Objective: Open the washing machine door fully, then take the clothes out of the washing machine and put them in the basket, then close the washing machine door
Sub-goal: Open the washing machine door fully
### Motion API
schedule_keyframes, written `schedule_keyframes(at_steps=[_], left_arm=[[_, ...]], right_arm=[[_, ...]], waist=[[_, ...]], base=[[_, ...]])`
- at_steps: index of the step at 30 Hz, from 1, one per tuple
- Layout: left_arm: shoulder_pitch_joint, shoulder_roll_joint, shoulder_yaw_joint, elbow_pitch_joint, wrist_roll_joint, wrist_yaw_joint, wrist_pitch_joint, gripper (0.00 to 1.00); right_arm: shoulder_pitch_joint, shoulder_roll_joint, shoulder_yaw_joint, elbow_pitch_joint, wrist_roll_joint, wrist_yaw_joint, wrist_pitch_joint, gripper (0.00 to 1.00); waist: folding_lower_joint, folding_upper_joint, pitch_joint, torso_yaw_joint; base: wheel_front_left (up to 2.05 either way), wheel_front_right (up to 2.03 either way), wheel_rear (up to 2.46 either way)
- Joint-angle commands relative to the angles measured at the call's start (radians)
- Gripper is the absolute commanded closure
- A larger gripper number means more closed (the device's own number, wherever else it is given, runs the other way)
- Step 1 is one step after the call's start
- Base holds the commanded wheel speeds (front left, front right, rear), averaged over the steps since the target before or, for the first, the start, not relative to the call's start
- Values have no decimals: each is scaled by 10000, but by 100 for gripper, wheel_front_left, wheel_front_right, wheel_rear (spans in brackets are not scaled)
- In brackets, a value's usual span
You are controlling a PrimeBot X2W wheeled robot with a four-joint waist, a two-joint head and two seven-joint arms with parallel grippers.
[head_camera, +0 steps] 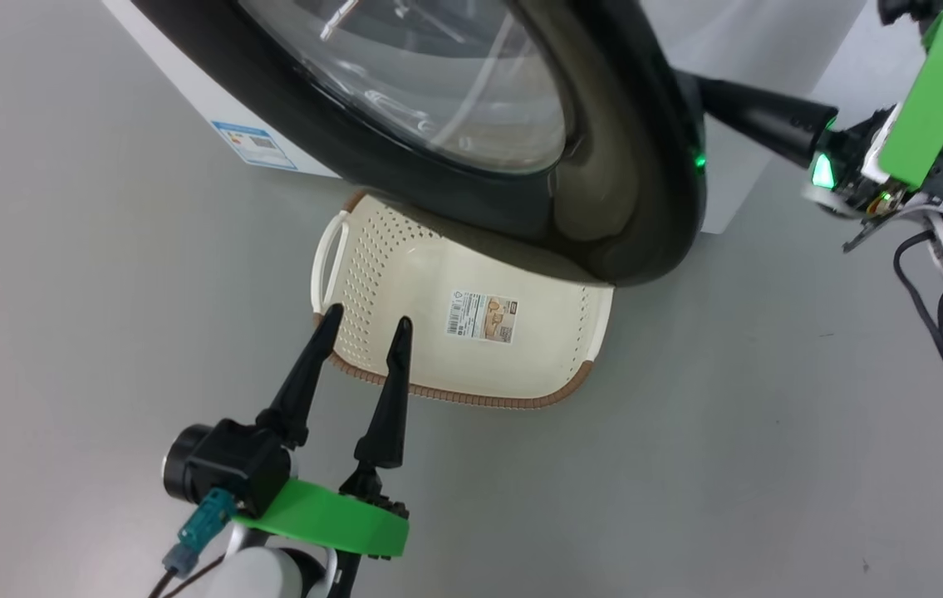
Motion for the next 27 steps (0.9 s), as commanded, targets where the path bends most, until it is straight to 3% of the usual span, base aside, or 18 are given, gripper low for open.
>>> schedule_keyframes(at_steps=[1,10,20,22,27], left_arm=[[191,114,372,-191,127,-21,-90,0],[364,114,406,-179,201,-79,-90,0],[398,114,441,-188,212,-207,-90,0],[407,114,466,-143,231,-257,-90,0],[434,114,545,-49,259,-352,-90,0]], right_arm=[[301,197,154,-375,73,52,145,100],[852,390,246,-632,56,52,524,100],[1006,524,-50,-549,-510,52,67,100],[1146,526,-200,-484,-655,52,-109,79],[1623,477,-446,-415,-890,52,-395,50]], waist=[[0,0,-81,-32],[0,0,-329,-38],[0,0,-465,-13],[0,0,-553,-54],[0,0,-750,-213]], base=[[0,0,0],[0,0,0],[0,0,0],[0,0,0],[0,0,0]])
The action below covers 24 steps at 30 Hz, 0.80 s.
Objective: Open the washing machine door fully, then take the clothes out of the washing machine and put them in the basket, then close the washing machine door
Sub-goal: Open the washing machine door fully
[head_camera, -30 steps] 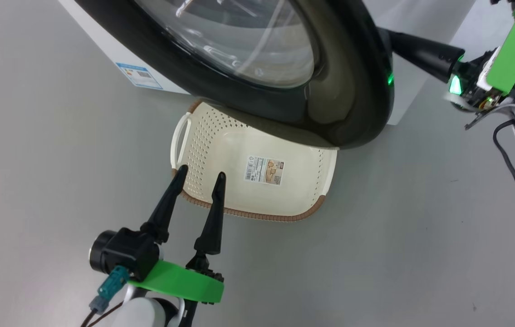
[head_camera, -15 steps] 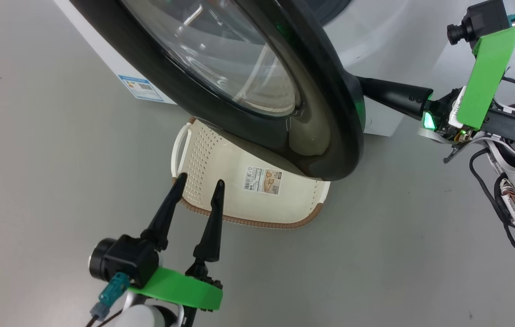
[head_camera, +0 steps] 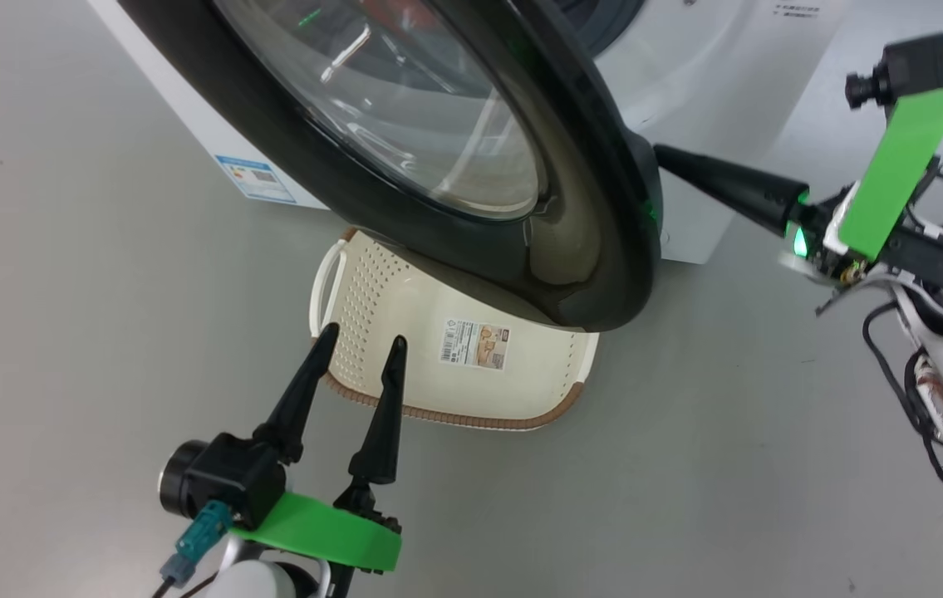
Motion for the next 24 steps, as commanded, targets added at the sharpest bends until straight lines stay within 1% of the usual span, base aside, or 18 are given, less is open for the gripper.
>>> schedule_keyframes(at_steps=[1,2,3,9,10,13,18,24], left_arm=[[103,106,372,-159,162,-80,-90,0],[124,106,409,-145,184,-95,-90,0],[146,106,454,-134,208,-106,-90,0],[243,106,691,-62,343,-194,-90,0],[282,106,800,-30,394,-226,-90,0],[339,106,908,-2,437,-247,-90,0],[530,106,1192,51,547,-315,-90,0],[766,106,1438,146,635,-365,-90,0]], right_arm=[[353,12,-90,-223,-78,52,-132,22],[478,6,-143,-221,-134,52,-216,2],[602,-4,-174,-238,-205,52,-280,0],[1312,-74,-274,-364,-720,52,-799,0],[1642,-74,-317,-428,-901,52,-1075,0],[2028,-51,-346,-510,-1019,52,-1318,0],[2991,-108,-221,-665,-1527,52,-2013,0],[4079,-120,-94,-868,-1851,52,-2954,0]], waist=[[0,0,-118,-131],[0,0,-148,-183],[0,0,-175,-244],[0,0,-302,-519],[0,0,-361,-627],[0,0,-439,-734],[0,0,-641,-1011],[0,0,-882,-1301]], base=[[0,0,0],[0,0,0],[0,0,0],[0,0,0],[0,0,0],[0,0,0],[0,0,0],[0,0,0]])
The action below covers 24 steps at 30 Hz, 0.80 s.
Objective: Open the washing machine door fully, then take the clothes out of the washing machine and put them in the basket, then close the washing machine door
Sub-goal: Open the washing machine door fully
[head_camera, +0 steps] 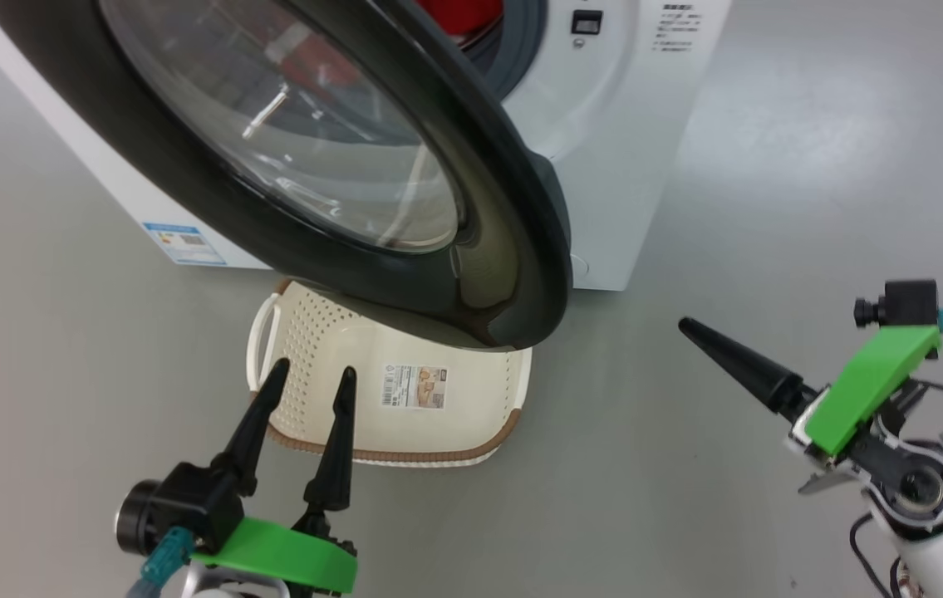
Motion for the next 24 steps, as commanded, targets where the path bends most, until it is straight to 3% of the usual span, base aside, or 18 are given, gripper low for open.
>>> schedule_keyframes(at_steps=[1,6,14,24], left_arm=[[114,102,382,-196,115,-28,-90,0],[229,102,545,-149,147,-56,-90,0],[261,102,763,-93,197,-97,-90,0],[405,102,913,10,251,-124,-90,0]], right_arm=[[166,-165,164,-332,-156,52,-208,0],[647,-341,311,-608,-713,52,-1509,0],[1020,-899,1382,-712,-1883,52,-3416,0],[1187,-1305,2726,233,-3312,52,-6359,0]], waist=[[0,0,-122,-152],[0,0,-180,-367],[0,0,-157,-638],[0,0,-309,-808]], base=[[0,0,0],[0,0,0],[0,0,0],[0,0,0]])
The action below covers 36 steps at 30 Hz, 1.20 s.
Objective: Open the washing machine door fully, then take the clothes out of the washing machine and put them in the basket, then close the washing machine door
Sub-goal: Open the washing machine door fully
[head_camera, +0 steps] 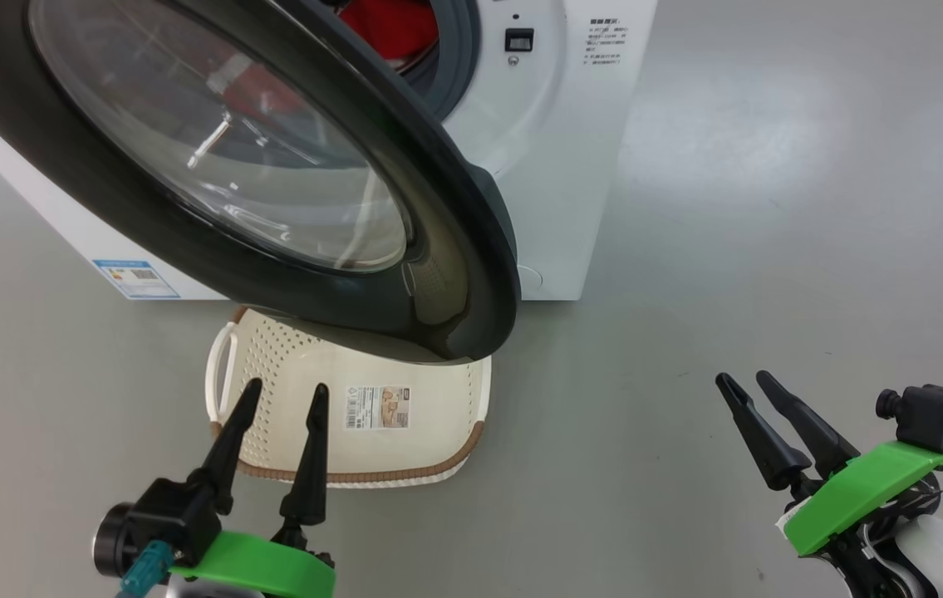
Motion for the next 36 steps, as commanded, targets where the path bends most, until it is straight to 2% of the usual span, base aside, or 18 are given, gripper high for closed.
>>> schedule_keyframes(at_steps=[1,5,10,16,25,30,36], left_arm=[[88,102,368,-161,113,-40,-90,0],[146,102,407,-148,121,-34,-90,0],[211,102,451,-156,122,-24,-90,0],[233,102,473,-160,130,-17,-90,0],[296,102,538,-228,167,37,-90,0],[335,102,545,-296,207,36,-90,0],[357,102,508,-301,188,50,-90,0]], right_arm=[[231,-178,206,27,-305,50,-388,0],[247,-90,77,338,-928,50,-567,0],[645,613,-1650,270,-2858,50,-585,0],[1540,1665,-3555,-482,-4948,50,-588,0],[2439,2956,-5778,-1711,-7081,50,-589,0],[2748,3234,-6207,-1957,-7510,50,-589,0],[3026,3359,-6152,-1706,-7944,50,-589,0]], waist=[[0,0,-49,-27],[0,0,-107,-55],[0,0,-155,-61],[0,0,-192,11],[0,0,-291,43],[0,0,-345,64],[0,0,-362,88]], base=[[0,0,0],[0,0,0],[0,0,0],[0,0,0],[0,0,0],[0,0,0],[0,0,0]])
